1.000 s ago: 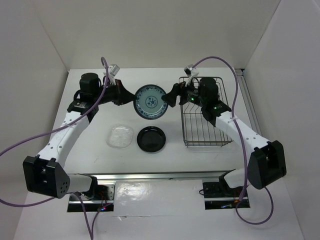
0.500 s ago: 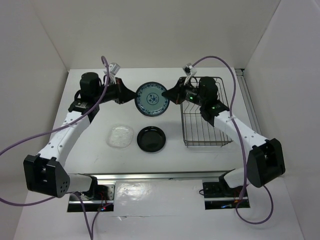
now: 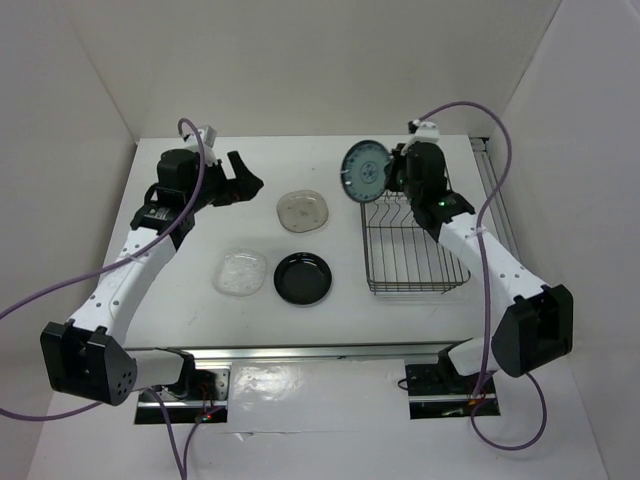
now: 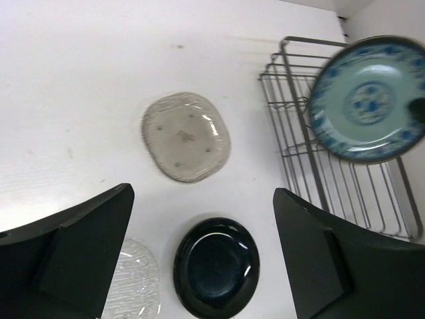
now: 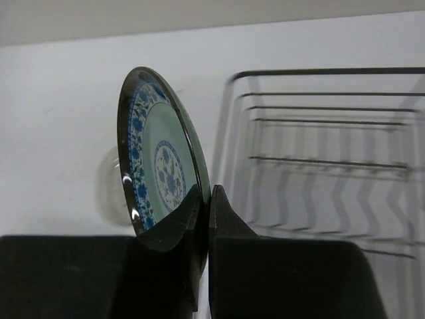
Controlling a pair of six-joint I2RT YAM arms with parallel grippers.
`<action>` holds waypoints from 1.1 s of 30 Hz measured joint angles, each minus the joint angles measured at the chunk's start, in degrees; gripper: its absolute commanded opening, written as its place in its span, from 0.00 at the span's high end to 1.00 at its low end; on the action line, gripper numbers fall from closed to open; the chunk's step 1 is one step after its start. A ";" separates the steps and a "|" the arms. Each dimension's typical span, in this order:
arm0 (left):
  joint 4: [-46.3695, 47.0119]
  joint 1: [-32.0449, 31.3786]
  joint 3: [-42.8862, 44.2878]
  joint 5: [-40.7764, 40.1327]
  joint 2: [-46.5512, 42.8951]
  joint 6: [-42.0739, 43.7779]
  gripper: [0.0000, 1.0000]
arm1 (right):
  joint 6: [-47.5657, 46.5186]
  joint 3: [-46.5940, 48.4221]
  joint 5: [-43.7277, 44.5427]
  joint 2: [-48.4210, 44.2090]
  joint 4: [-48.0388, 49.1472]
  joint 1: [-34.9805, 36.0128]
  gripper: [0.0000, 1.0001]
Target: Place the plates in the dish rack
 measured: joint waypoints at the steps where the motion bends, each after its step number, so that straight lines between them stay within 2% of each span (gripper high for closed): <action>1: -0.79 0.11 0.00 -1.60 -0.22 -0.20 0.00 | -0.46 0.70 3.65 -0.31 -1.44 -1.09 1.00; 6: -4.37 0.15 0.02 -5.75 -0.28 -0.44 0.00 | -3.10 4.35 20.04 -1.16 -6.84 -5.20 1.00; 10: -5.99 0.15 0.24 -6.95 -0.28 -0.48 0.00 | -4.83 5.14 26.18 -1.09 -8.59 -5.55 1.00; 17: -7.43 0.15 0.98 -7.63 -0.28 -0.72 0.00 | -6.12 5.11 29.68 1.62 -9.35 -5.03 1.00; 25: -7.69 0.15 1.18 -7.93 -0.28 -1.49 0.00 | -6.51 2.91 30.16 3.80 -8.85 -1.09 1.00; 33: -7.82 0.15 1.18 -7.98 -0.28 -1.49 0.00 | -6.64 2.54 30.23 6.82 -8.63 -0.52 1.00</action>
